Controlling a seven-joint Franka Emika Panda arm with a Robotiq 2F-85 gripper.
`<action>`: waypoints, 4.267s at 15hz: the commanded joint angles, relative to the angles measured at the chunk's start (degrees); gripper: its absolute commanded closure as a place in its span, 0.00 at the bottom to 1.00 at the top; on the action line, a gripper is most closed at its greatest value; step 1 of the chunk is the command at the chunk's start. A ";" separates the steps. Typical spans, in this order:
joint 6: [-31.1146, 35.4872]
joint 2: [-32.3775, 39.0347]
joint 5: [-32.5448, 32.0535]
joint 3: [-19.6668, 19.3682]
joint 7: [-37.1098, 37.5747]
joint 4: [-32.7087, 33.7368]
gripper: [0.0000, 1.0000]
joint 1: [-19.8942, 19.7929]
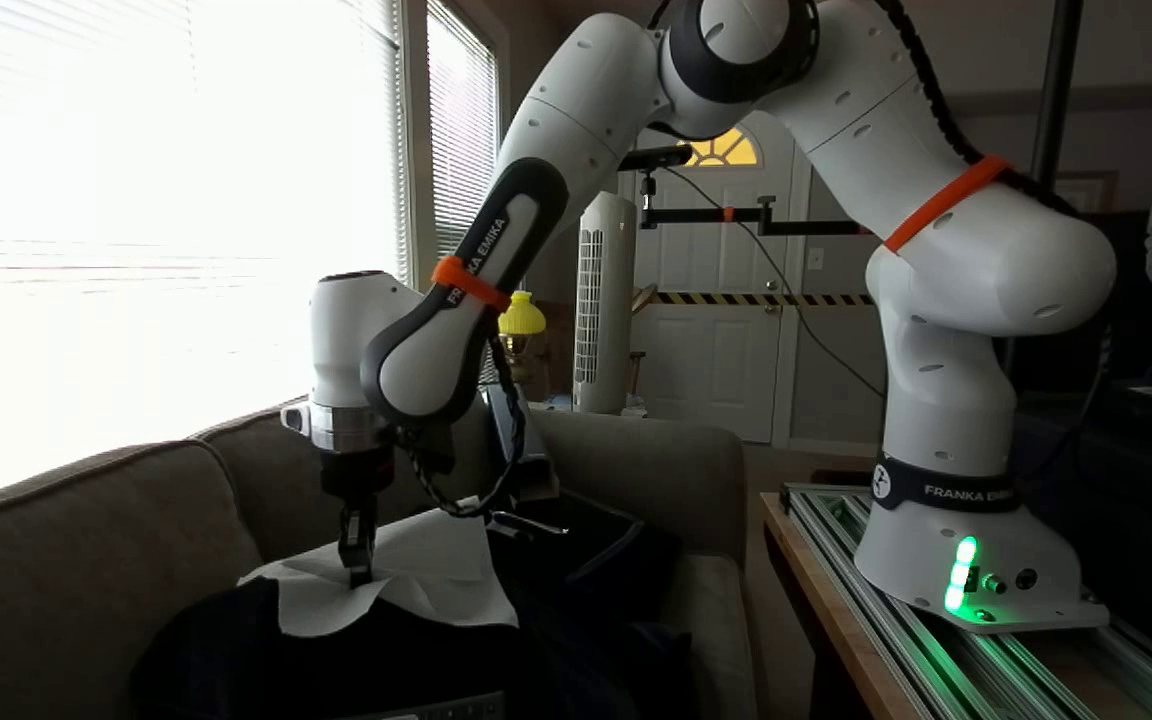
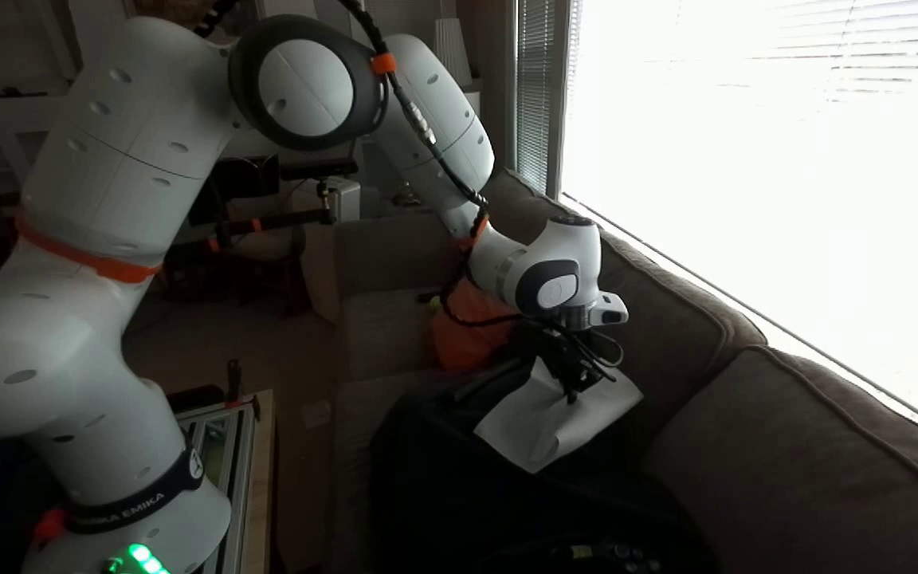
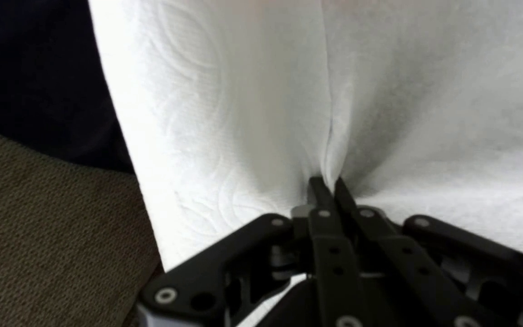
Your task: Use the white napkin to wipe the black box.
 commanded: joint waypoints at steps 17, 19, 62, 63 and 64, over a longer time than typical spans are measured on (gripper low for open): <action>-8.73 -13.46 -1.27 -0.66 4.48 -6.01 0.99 1.32; -8.44 -14.28 -0.35 -0.26 4.19 -6.32 0.99 0.86; -13.59 -18.10 3.97 -15.53 15.00 -4.67 0.98 -15.77; -13.60 -18.10 4.01 -15.50 14.99 -4.67 0.98 -15.80; -13.61 -18.10 4.02 -15.53 14.99 -4.67 0.98 -15.88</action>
